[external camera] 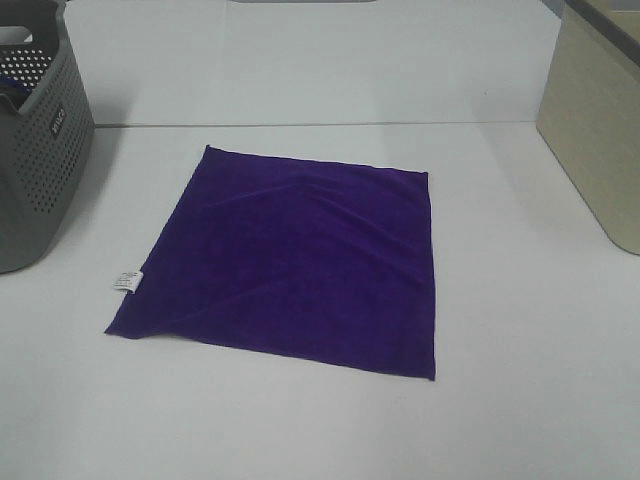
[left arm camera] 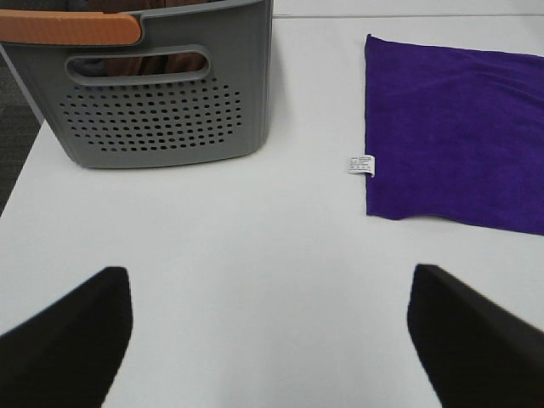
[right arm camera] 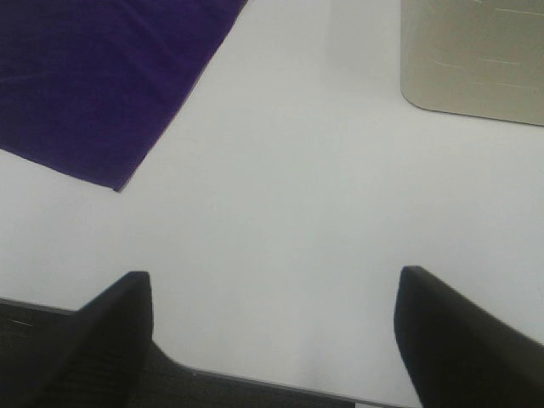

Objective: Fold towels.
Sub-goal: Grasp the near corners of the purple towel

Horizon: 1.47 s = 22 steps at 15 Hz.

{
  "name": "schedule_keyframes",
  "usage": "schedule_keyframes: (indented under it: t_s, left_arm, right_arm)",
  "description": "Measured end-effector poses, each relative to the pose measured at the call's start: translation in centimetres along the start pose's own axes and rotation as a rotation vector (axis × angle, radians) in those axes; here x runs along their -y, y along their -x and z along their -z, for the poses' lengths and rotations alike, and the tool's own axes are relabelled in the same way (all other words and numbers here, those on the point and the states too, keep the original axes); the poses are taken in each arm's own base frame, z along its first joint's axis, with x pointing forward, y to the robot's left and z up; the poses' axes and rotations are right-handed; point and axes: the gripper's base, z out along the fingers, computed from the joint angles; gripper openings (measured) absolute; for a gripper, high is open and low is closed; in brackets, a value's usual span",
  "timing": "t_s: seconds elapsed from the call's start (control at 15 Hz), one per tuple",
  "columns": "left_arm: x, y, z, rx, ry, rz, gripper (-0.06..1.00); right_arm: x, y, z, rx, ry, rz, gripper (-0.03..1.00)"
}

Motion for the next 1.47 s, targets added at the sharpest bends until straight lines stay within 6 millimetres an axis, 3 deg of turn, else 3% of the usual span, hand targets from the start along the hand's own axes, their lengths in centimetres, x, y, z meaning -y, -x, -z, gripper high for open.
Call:
schedule_keyframes:
  t_s: [1.47]
  left_arm:
    - [0.0,0.0,0.0,0.0,0.0,0.0,0.81]
  right_arm:
    - [0.0,0.0,0.0,0.0,0.0,0.0,0.77]
